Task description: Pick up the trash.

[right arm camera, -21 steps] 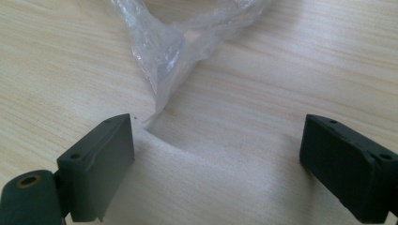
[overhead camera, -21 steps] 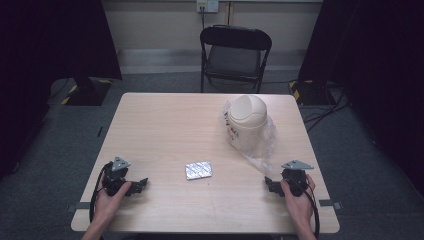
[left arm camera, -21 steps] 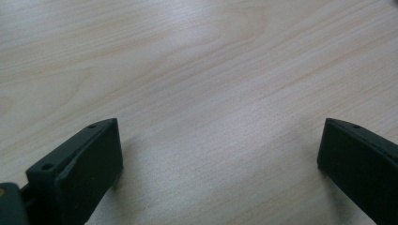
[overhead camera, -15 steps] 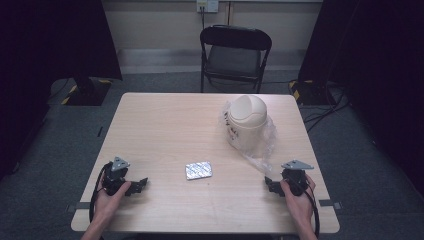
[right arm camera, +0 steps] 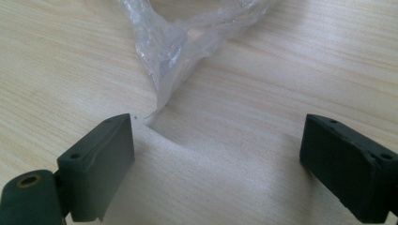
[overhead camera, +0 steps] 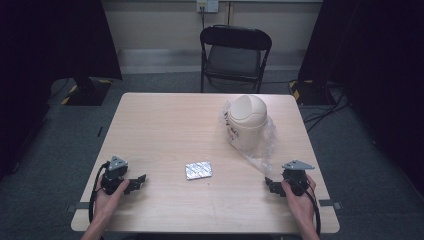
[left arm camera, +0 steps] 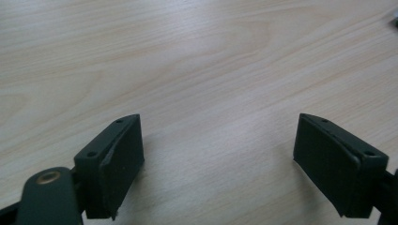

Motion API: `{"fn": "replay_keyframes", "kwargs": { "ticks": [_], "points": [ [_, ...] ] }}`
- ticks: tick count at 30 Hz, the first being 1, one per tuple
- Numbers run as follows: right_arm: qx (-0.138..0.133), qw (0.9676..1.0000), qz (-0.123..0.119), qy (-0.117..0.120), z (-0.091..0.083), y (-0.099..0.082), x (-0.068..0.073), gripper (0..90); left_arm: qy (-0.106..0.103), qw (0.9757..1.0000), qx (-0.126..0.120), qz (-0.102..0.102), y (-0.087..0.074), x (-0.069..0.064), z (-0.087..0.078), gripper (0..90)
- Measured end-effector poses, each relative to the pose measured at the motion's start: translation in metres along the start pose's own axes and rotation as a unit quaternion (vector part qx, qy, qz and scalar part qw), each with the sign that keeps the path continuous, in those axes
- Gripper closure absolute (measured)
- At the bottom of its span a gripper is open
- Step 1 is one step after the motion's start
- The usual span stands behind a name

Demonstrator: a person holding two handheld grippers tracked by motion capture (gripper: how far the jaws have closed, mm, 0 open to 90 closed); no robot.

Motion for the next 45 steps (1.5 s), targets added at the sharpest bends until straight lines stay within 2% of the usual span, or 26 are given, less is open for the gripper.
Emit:
{"fn": "replay_keyframes", "kwargs": {
  "ticks": [1,6,7,8,12,15,20,25,27,30,31,32,36,37,38,39,40,42,45],
  "points": [
    [0.0,1.0,-0.001,0.002,0.0,0.0,0.0,9.5,-0.012,0.9999,-0.003,-0.005,0.002,-0.002,0.0,16.8],
    [0.0,1.0,-0.001,0.002,0.0,0.0,0.0,9.5,-0.027,0.9996,-0.011,0.004,0.012,-0.006,-0.002,17.0],
    [0.0,1.0,-0.001,0.001,0.0,0.0,0.0,9.5,-0.042,0.9988,-0.024,-0.004,0.018,-0.01,-0.002,17.0],
    [0.0,1.0,-0.001,0.001,0.0,0.0,0.0,9.5,-0.047,0.9986,-0.026,-0.003,0.021,-0.013,-0.001,17.0],
    [0.0,1.0,-0.001,0.001,0.0,0.0,0.0,9.5,-0.054,0.998,-0.031,0.012,0.032,-0.022,0.001,17.5],
    [0.0,1.0,-0.001,0.001,0.0,0.0,0.0,9.5,-0.065,0.9968,-0.041,0.022,0.047,-0.034,0.007,17.7],
    [0.0,1.0,-0.001,0.001,0.0,0.0,0.0,9.5,-0.075,0.9953,-0.049,0.037,0.062,-0.042,0.013,18.9],
    [0.0,1.0,-0.001,0.001,0.0,0.0,0.0,9.5,-0.1,0.9924,-0.057,0.044,0.082,-0.054,0.018,18.9],
    [0.0,1.0,-0.001,0.001,0.0,0.0,0.0,9.5,-0.101,0.9914,-0.068,0.046,0.088,-0.058,0.019,19.1],
    [0.0,1.0,-0.001,0.001,0.0,0.0,0.0,9.5,-0.109,0.9909,-0.062,0.048,0.094,-0.061,0.021,19.1],
    [0.0,1.0,-0.001,0.001,0.0,0.0,0.0,9.5,-0.114,0.9895,-0.075,0.048,0.1,-0.064,0.022,19.1],
    [0.0,1.0,-0.001,0.001,0.0,0.0,0.0,9.5,-0.114,0.9893,-0.078,0.045,0.103,-0.065,0.022,19.1],
    [0.0,1.0,-0.001,0.001,0.0,0.0,0.0,9.5,-0.127,0.988,-0.073,0.05,0.112,-0.07,0.025,17.9],
    [0.0,1.0,-0.001,0.001,0.0,0.0,0.0,9.5,-0.129,0.9867,-0.082,0.055,0.119,-0.074,0.027,17.8],
    [0.0,1.0,-0.001,0.001,0.0,0.0,0.0,9.5,-0.129,0.9867,-0.082,0.055,0.119,-0.074,0.027,17.7],
    [0.0,1.0,-0.001,0.001,0.0,0.0,0.0,9.5,-0.15,0.9834,-0.092,0.043,0.127,-0.079,0.029,17.7],
    [0.0,1.0,-0.002,0.001,0.0,0.0,0.0,9.5,-0.15,0.9834,-0.092,0.043,0.127,-0.079,0.029,17.7],
    [0.0,1.0,-0.002,0.001,0.0,0.0,0.0,9.5,-0.149,0.9824,-0.094,0.063,0.137,-0.088,0.034,17.6],
    [0.0,1.0,-0.001,0.0,0.0,0.0,0.0,9.5,-0.15,0.9818,-0.092,0.071,0.146,-0.095,0.038,17.2]
  ]
}}
Point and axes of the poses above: each handheld gripper's, and its own axes: z roughly forward along the jaws, y roughly out of its top, x roughly to its left, the point moved 3 cm from there along z, roughly forward along the jaws, and after that the axes turned 5 degrees about y, right-handed, at the moved point
